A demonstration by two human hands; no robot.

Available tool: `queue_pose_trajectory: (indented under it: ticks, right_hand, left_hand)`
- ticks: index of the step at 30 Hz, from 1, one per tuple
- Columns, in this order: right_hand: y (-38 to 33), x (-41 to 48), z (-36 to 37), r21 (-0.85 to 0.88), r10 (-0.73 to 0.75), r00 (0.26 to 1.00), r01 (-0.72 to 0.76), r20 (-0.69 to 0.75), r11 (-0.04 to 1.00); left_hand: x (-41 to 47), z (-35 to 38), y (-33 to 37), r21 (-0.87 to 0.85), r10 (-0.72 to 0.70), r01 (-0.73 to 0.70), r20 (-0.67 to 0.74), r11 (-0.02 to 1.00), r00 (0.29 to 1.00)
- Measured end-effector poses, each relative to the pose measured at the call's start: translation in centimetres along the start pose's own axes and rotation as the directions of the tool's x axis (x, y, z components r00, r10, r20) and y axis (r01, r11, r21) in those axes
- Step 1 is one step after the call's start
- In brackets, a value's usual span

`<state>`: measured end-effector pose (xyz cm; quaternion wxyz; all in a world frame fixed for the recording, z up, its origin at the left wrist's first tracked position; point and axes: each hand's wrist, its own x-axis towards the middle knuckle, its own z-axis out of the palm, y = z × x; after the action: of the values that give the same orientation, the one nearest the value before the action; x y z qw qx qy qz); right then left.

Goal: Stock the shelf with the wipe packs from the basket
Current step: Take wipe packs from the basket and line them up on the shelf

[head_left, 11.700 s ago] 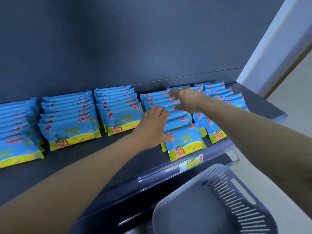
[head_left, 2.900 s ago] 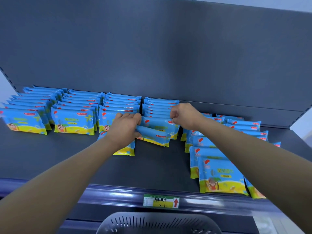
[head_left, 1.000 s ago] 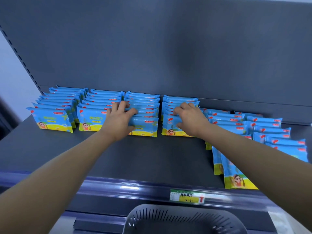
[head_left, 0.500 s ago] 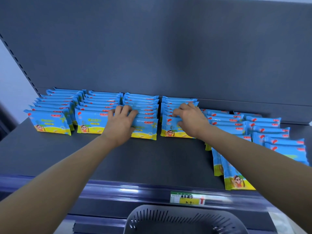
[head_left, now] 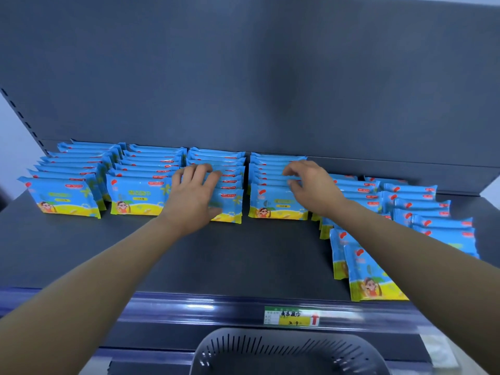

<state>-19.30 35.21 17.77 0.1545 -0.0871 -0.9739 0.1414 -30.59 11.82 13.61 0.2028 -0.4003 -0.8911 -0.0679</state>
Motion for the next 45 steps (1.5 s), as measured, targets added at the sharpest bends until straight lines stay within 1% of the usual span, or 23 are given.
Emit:
queue_pose_trajectory:
  ticks: [2,4,8,10,13,15,16,18,20,24,28,31,33,34,36,37,39,40,42,43,44,45]
  right_hand:
    - [1.0,-0.1,-1.0,0.078,0.103,0.993,-0.098,-0.062,0.992]
    - [2.0,-0.1,-1.9,0.081,0.179,0.98,-0.172,-0.081,0.982]
    - [3.6,-0.4,-2.8,0.149,0.302,0.953,-0.294,-0.033,0.944]
    - [3.8,-0.5,-2.8,0.185,0.348,0.937,-0.347,0.026,0.919]
    - [3.7,-0.5,-2.6,0.221,0.386,0.9,-0.426,0.202,0.878]
    - [3.4,-0.5,-2.2,0.271,0.365,0.893,-0.432,0.263,0.86]
    - [3.3,-0.4,-1.8,0.301,0.358,0.894,-0.431,0.268,0.851]
    - [3.0,-0.2,-1.4,0.316,0.357,0.901,-0.423,0.245,0.849]
    - [3.0,0.0,-1.2,0.293,0.361,0.905,-0.417,0.226,0.861]
    - [3.1,0.2,-1.0,0.272,0.365,0.903,-0.418,0.226,0.867]
    - [3.3,0.3,-0.7,0.28,0.369,0.904,-0.42,0.219,0.863]
    - [3.6,0.0,-0.8,0.306,0.341,0.914,-0.396,0.219,0.866]
    - [4.4,-0.1,-1.7,0.306,0.322,0.928,-0.367,0.19,0.878]
    - [5.0,0.0,-2.4,0.309,0.326,0.933,-0.358,0.152,0.881]
    - [6.6,0.1,-3.9,0.32,0.355,0.932,-0.359,0.072,0.877]
    - [7.5,0.1,-4.5,0.311,0.373,0.927,-0.369,0.046,0.876]
    - [9.3,-0.4,-5.4,0.248,0.391,0.919,-0.391,0.053,0.886]
    - [10.1,-0.8,-5.6,0.205,0.383,0.92,-0.391,0.077,0.897]
    - [11.7,-1.7,-5.8,0.108,0.347,0.928,-0.362,0.136,0.926]
    - [12.5,-2.0,-5.8,0.061,0.326,0.93,-0.341,0.171,0.938]
    - [13.3,-2.3,-6.0,0.027,0.308,0.928,-0.321,0.208,0.947]
    - [14.1,-2.4,-6.1,0.009,0.293,0.925,-0.304,0.24,0.953]
  left_hand:
    - [0.4,-0.2,0.9,-0.023,0.026,-0.026,-0.03,0.999,0.999]
    - [1.0,-0.2,1.9,-0.054,0.053,-0.055,-0.038,0.997,0.998]
    - [2.4,0.0,4.2,-0.075,0.109,-0.107,0.016,0.991,0.994]
    - [3.1,0.2,5.1,-0.053,0.132,-0.129,0.048,0.99,0.99]
    - [4.1,0.5,6.1,0.004,0.125,-0.126,0.13,0.992,0.984]
    - [4.7,0.7,6.5,0.043,0.115,-0.124,0.166,0.991,0.979]
    - [4.9,0.7,6.6,0.056,0.116,-0.127,0.17,0.99,0.979]
    - [5.2,0.9,6.7,0.069,0.121,-0.134,0.158,0.989,0.98]
    - [5.3,1.0,6.7,0.067,0.125,-0.136,0.141,0.988,0.982]
    - [5.4,1.2,6.6,0.054,0.126,-0.134,0.12,0.99,0.985]
    - [5.4,1.0,6.7,0.069,0.123,-0.134,0.136,0.989,0.983]
    - [5.4,0.7,6.9,0.077,0.112,-0.124,0.151,0.989,0.982]
    - [5.2,0.5,7.0,0.092,0.095,-0.108,0.131,0.99,0.987]
    - [5.3,0.3,7.2,0.089,0.089,-0.098,0.104,0.991,0.991]
    - [5.4,-0.3,8.4,0.037,0.107,-0.108,0.039,0.993,0.994]
    - [5.6,-0.5,9.4,-0.01,0.137,-0.137,0.011,0.99,0.99]
    - [6.0,-1.0,12.1,-0.158,0.203,-0.203,-0.022,0.966,0.979]
    - [6.2,-1.1,13.7,-0.256,0.228,-0.223,-0.012,0.941,0.974]
    - [6.1,-1.2,17.1,-0.43,0.29,-0.237,0.06,0.871,0.955]
    - [5.8,-1.0,18.7,-0.478,0.323,-0.236,0.108,0.846,0.94]
    - [5.4,-0.7,20.2,-0.489,0.352,-0.233,0.168,0.841,0.921]
    - [5.0,-0.2,21.6,-0.462,0.372,-0.231,0.241,0.856,0.896]
